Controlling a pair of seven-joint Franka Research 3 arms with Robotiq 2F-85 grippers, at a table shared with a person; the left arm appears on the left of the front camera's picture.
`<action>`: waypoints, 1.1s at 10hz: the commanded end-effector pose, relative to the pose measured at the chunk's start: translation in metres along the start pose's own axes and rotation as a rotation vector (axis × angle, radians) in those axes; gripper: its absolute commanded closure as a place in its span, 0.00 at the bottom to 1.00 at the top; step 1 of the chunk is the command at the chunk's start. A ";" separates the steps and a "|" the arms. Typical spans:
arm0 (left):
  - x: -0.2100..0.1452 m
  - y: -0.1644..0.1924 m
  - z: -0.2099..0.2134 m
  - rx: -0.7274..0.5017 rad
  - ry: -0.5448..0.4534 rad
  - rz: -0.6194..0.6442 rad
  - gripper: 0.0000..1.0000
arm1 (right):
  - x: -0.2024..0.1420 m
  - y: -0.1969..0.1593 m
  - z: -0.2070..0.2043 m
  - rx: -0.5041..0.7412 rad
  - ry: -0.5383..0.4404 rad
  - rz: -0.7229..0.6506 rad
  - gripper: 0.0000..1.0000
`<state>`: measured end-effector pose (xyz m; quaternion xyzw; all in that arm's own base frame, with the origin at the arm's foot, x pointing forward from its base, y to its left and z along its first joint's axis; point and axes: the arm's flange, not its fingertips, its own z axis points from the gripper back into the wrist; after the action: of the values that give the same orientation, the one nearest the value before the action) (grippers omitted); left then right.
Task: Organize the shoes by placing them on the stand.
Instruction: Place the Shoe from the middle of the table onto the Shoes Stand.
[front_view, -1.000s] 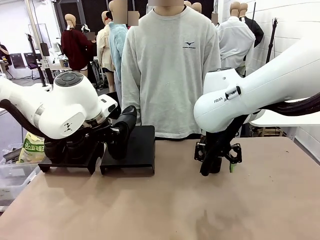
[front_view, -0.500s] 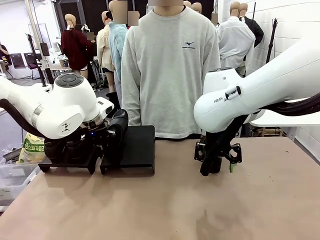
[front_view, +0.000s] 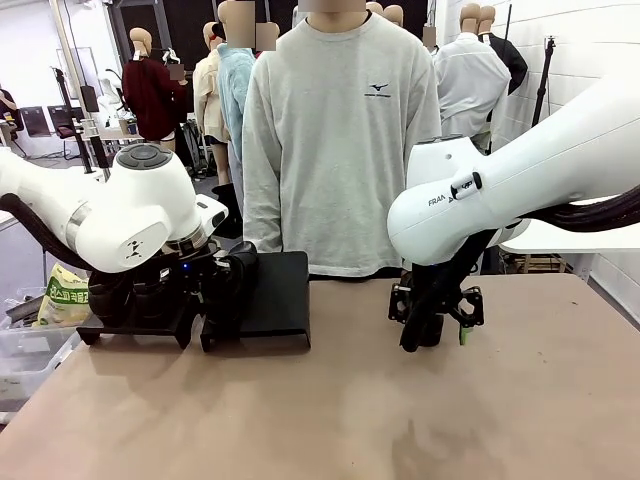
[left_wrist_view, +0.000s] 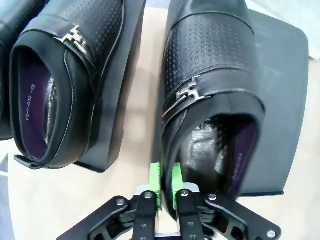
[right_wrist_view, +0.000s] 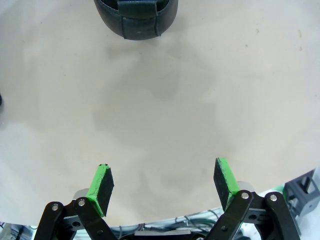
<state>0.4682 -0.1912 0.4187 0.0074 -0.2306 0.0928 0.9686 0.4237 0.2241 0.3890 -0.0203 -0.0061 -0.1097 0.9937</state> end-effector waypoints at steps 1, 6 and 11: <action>0.007 -0.009 0.001 0.003 0.003 0.026 0.32 | 0.001 0.001 0.001 0.001 -0.002 0.014 0.00; 0.010 -0.012 0.033 -0.013 -0.038 0.027 0.00 | 0.001 0.001 0.001 0.001 -0.002 0.014 0.00; 0.012 -0.011 0.041 -0.025 -0.050 0.009 0.00 | 0.001 0.001 0.001 0.001 -0.002 0.014 0.00</action>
<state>0.4616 -0.2017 0.4607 -0.0017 -0.2539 0.0951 0.9625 0.4237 0.2240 0.3891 -0.0203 -0.0061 -0.1097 0.9937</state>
